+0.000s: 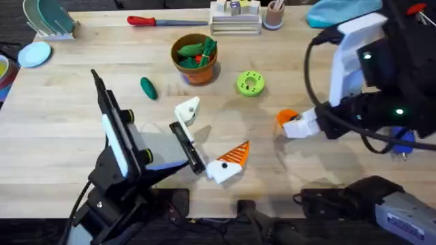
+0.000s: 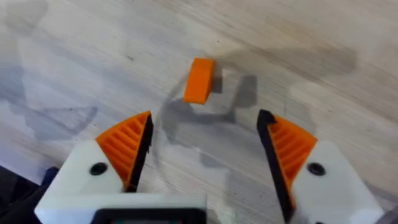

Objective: Pick up the gripper from the table and insert it into the empty holder that is missing its gripper. Then pick up a screw, insert it into the mounting hole, and use the screwdriver to tighten it. Finally, clean up the table by picking up the vegetable and placing it into the bucket.

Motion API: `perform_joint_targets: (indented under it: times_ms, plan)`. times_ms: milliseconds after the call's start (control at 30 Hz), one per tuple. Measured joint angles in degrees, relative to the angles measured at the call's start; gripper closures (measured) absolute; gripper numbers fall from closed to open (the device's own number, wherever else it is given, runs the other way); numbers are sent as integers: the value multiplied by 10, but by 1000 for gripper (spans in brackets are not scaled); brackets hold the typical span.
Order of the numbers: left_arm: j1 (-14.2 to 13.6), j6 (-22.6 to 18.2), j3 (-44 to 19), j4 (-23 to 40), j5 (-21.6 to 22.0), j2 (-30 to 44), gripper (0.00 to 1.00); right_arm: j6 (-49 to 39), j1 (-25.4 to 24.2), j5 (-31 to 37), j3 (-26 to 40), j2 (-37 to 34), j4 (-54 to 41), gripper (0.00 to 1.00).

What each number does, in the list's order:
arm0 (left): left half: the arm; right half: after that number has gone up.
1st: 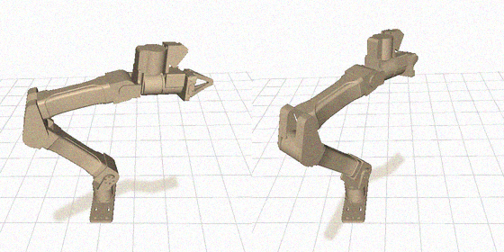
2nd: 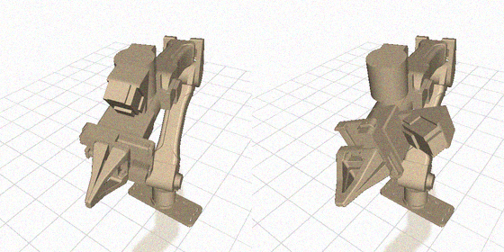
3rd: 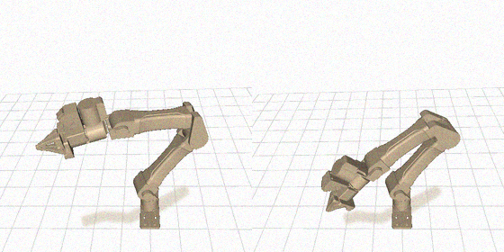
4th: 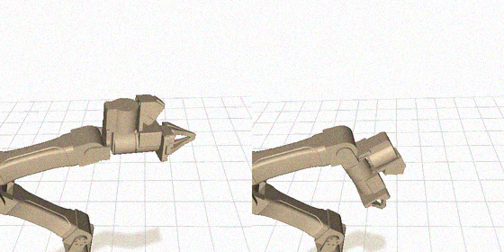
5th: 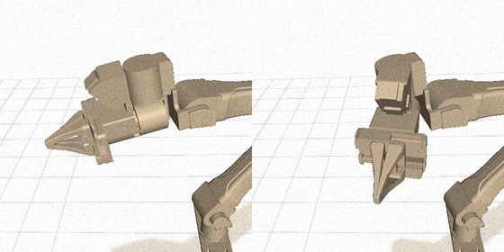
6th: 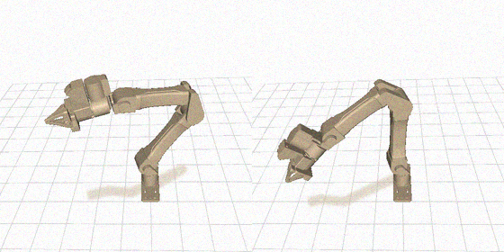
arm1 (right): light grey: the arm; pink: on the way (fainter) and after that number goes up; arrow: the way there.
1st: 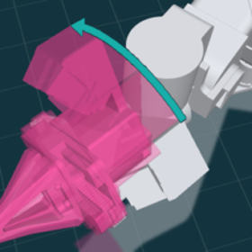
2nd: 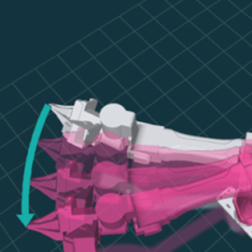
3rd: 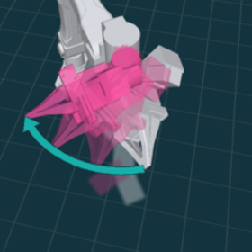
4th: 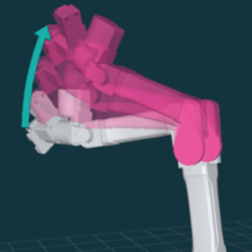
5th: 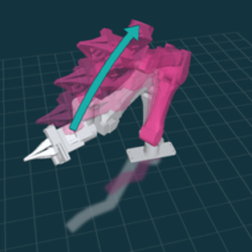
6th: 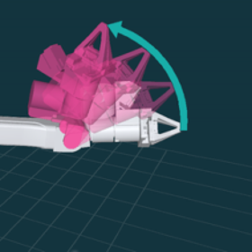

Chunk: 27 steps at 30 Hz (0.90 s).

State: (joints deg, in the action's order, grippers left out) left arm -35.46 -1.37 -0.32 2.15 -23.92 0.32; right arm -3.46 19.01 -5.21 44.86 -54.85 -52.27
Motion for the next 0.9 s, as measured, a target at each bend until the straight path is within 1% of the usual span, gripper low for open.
perform_joint_targets:
  times_ms: [233,333,500,567,800,900]
  plan:
    - [0,55,0,-2,0,0,8,3,9,1,0,-56,38,11]
    - [0,67,0,-2,0,0,8,7,9,3,0,-69,49,11]
    - [0,75,0,-1,0,0,8,9,9,5,0,-90,54,25]
    - [0,77,0,2,0,0,8,10,9,5,0,-99,54,68]
    - [0,79,0,2,0,0,8,14,9,5,0,-118,62,272]
    - [0,79,0,2,0,0,8,19,9,5,0,-118,71,418]
